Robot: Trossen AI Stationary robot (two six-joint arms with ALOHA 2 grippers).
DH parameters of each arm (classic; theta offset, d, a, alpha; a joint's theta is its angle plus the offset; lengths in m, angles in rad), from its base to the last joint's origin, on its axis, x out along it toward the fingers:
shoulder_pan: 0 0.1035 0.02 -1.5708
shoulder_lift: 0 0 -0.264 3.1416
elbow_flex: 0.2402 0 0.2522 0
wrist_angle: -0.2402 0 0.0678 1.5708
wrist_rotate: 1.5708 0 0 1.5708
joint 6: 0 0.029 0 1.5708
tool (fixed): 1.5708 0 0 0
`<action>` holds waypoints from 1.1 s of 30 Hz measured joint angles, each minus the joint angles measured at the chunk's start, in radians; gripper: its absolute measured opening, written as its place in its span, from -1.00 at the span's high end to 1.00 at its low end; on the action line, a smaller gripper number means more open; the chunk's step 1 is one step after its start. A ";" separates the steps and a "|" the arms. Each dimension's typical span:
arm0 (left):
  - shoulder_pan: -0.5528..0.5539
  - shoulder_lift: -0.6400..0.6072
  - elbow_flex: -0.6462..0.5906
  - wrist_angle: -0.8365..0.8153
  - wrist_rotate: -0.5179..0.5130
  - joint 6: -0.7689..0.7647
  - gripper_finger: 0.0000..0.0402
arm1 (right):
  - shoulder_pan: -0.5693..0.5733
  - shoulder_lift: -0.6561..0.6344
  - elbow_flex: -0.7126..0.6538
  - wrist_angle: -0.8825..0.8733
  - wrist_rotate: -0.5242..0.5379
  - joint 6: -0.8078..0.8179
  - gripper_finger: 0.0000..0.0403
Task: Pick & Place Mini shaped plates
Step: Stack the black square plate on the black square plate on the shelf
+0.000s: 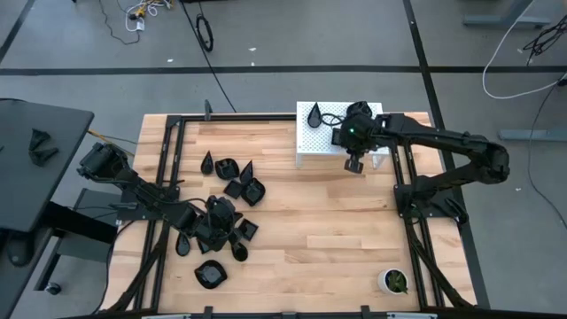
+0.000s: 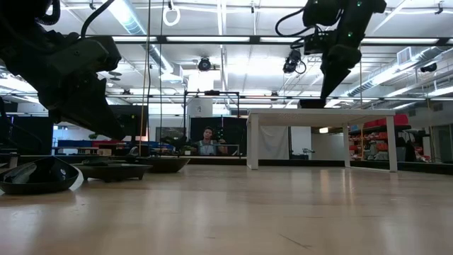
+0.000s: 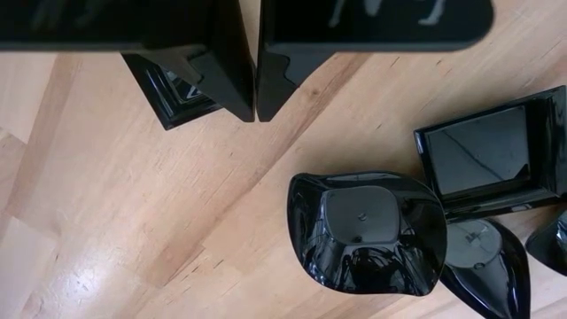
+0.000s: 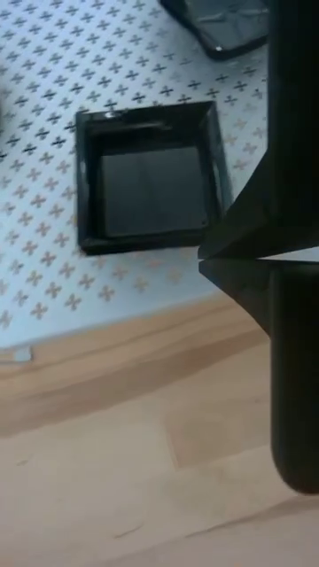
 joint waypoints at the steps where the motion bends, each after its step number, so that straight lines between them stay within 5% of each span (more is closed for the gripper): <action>1: 0.000 0.000 0.000 0.000 0.000 0.000 0.91 | -0.006 0.000 0.000 -0.002 0.000 0.000 0.96; 11: 0.000 0.000 0.000 0.000 0.000 0.000 0.91 | -0.039 0.003 0.000 0.035 0.092 -0.024 0.97; 33: 0.000 0.000 0.000 0.000 -0.004 -0.002 0.91 | -0.018 0.072 -0.001 0.098 -0.020 -0.053 0.98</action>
